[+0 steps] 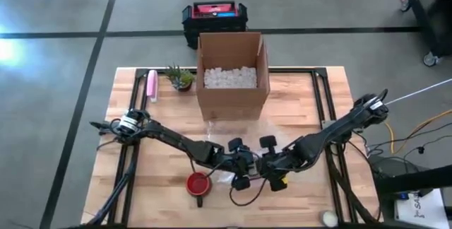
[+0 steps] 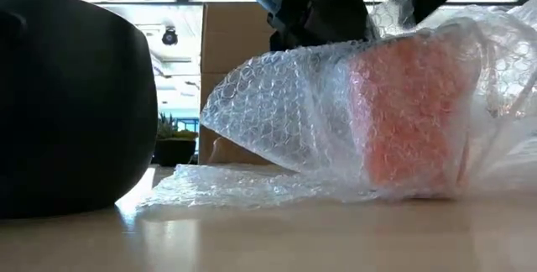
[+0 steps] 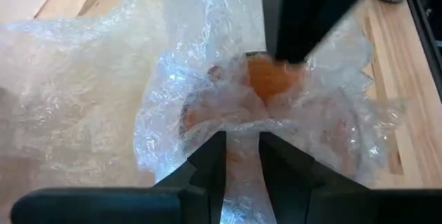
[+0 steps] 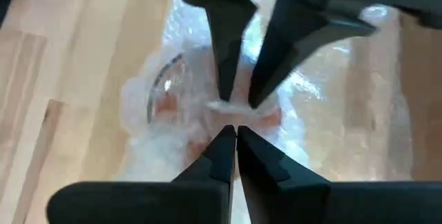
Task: Wrap mug
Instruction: Wrap the orange mug with the bubble wrap on top
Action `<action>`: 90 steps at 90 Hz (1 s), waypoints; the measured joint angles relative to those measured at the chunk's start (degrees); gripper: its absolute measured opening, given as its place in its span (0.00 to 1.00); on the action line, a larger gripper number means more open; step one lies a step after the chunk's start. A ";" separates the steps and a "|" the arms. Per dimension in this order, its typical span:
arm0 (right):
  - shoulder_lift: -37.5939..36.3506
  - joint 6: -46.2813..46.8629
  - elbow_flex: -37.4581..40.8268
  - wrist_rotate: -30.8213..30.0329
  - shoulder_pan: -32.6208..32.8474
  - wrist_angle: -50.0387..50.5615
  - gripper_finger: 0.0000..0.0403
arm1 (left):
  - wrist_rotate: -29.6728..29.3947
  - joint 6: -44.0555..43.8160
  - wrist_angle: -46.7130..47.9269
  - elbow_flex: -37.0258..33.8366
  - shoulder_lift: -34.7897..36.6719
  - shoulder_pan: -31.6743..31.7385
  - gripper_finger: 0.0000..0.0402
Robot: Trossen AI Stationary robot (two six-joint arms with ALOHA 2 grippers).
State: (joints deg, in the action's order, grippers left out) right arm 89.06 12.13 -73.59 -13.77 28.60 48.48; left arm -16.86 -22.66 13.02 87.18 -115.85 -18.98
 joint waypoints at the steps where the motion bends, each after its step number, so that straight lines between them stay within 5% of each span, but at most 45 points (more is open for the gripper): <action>1: -0.18 0.01 -0.01 0.01 0.00 0.35 0.01 | 0.00 -0.01 0.01 0.00 0.00 0.00 0.19; 28: -6.02 6.61 0.99 0.21 0.37 10.22 0.01 | -0.02 -0.34 -0.07 0.00 0.00 0.00 0.19; 46: -12.36 13.13 8.64 0.27 3.05 13.20 0.01 | -0.02 -0.37 -0.16 0.00 0.00 0.00 0.19; 68: -19.76 21.00 22.77 0.30 7.81 2.18 0.01 | -0.02 -0.39 -0.53 0.00 0.00 0.00 0.19; 90: -18.83 18.00 28.80 0.23 9.25 -13.69 0.01 | -0.04 -0.41 -1.16 0.00 0.00 0.00 0.19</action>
State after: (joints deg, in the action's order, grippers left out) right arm 70.24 30.13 -44.80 -13.54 37.85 34.79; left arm -16.91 -23.07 11.86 87.18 -115.85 -18.98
